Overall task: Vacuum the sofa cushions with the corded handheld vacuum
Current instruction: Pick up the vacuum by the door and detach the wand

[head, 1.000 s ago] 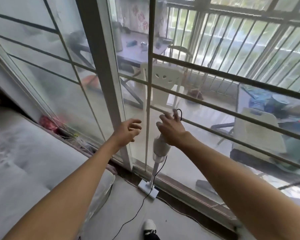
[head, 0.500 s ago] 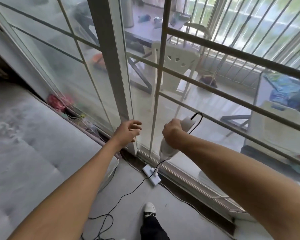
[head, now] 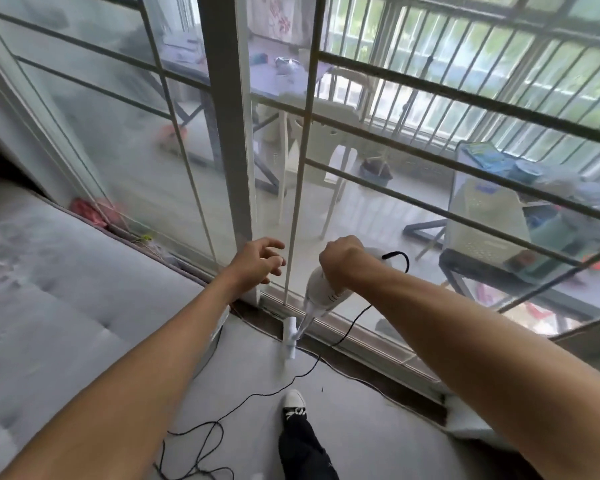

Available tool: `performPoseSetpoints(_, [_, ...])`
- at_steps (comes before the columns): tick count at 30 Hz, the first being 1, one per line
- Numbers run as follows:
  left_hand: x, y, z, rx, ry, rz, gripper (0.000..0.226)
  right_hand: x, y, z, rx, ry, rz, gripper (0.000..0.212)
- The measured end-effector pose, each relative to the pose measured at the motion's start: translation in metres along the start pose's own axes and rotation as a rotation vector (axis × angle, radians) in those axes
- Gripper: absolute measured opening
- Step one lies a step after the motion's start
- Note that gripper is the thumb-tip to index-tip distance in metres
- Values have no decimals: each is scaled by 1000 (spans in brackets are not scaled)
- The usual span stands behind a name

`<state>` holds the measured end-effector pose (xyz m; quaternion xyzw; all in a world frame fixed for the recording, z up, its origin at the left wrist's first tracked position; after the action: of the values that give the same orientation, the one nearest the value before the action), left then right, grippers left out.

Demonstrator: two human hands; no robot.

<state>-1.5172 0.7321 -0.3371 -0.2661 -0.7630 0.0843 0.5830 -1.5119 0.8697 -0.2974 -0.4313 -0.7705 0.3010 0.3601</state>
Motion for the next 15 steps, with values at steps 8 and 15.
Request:
performPoseSetpoints(8, [-15,32,-86,-44,-41,41,19,-10,49,-95,-23,152,387,14])
performPoseSetpoints(15, [-21,67,-166,-10,-69,21,16,-31,121,-180,-160,116,1188,23])
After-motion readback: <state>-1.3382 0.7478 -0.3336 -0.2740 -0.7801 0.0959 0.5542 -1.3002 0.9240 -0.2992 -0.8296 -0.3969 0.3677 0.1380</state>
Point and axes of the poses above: each hand's wrist, its own z-axis towards the middle knuckle, its own y-axis out of the palm, x = y × z, the point moved 10 cm from there along z, towards the middle knuckle, and after that the axes turned 7 degrees about z, right-handed, at the moved point
